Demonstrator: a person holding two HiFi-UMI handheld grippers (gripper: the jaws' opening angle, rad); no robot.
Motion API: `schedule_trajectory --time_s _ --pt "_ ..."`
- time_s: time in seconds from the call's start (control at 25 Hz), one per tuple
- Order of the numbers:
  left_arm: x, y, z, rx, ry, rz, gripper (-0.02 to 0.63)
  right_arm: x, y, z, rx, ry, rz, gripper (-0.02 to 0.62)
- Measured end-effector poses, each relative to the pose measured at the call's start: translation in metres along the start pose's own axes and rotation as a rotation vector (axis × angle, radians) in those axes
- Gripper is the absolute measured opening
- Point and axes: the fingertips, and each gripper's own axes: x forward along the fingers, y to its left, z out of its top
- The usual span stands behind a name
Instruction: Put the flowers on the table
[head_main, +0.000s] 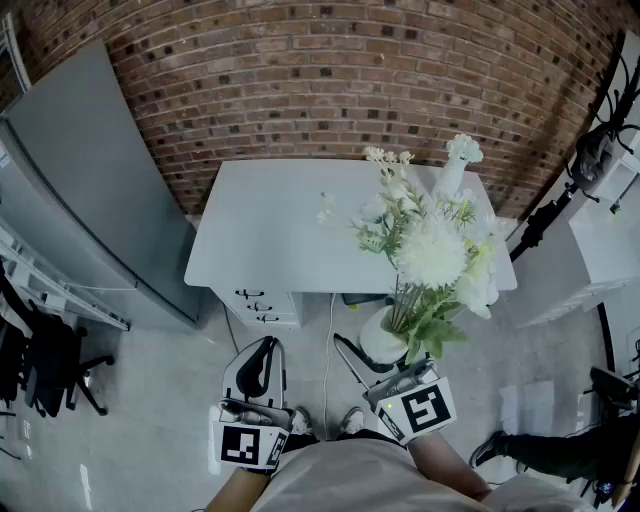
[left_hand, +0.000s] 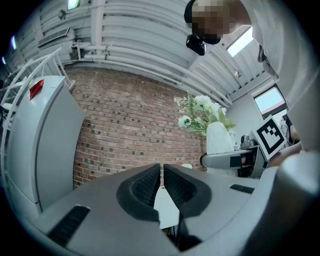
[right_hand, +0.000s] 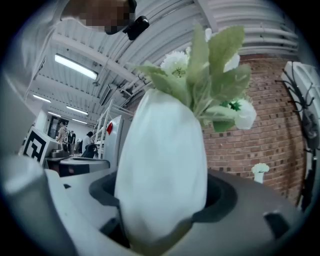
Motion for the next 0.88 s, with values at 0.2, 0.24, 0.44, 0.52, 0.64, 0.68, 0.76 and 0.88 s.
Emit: schedule_trajectory --time_s 0.2,0.24,0.44,0.52,0.64,0.68,0.76,0.88 --pt "-0.003 -0.005 -0.004 -0.008 0.006 0.001 0.026 -0.005 0.000 -0.002 -0.008 0.004 0.001 0.399" --pt "-0.004 -0.005 -0.005 -0.009 0.007 0.003 0.026 -0.005 0.000 -0.002 -0.008 0.005 0.003 0.399" --pt "-0.003 -0.009 -0.004 -0.006 0.006 0.005 0.026 -0.006 -0.003 -0.002 0.001 -0.001 0.007 0.399" --pt "-0.002 -0.009 -0.004 -0.004 0.003 0.004 0.026 -0.006 -0.004 -0.001 0.005 -0.007 0.006 0.399" --pt "0.002 -0.012 -0.003 0.000 0.001 0.006 0.026 -0.006 -0.008 -0.001 0.000 -0.007 0.006 0.399" --pt "0.004 -0.013 -0.003 0.001 -0.001 0.006 0.026 -0.006 -0.010 -0.001 0.000 -0.007 0.007 0.399" --pt "0.007 -0.019 -0.002 0.005 -0.004 0.007 0.026 -0.010 -0.013 -0.002 0.006 -0.007 0.008 0.399" --pt "0.010 -0.029 -0.004 0.010 -0.003 0.004 0.026 -0.016 -0.017 -0.005 0.013 -0.007 0.014 0.399"
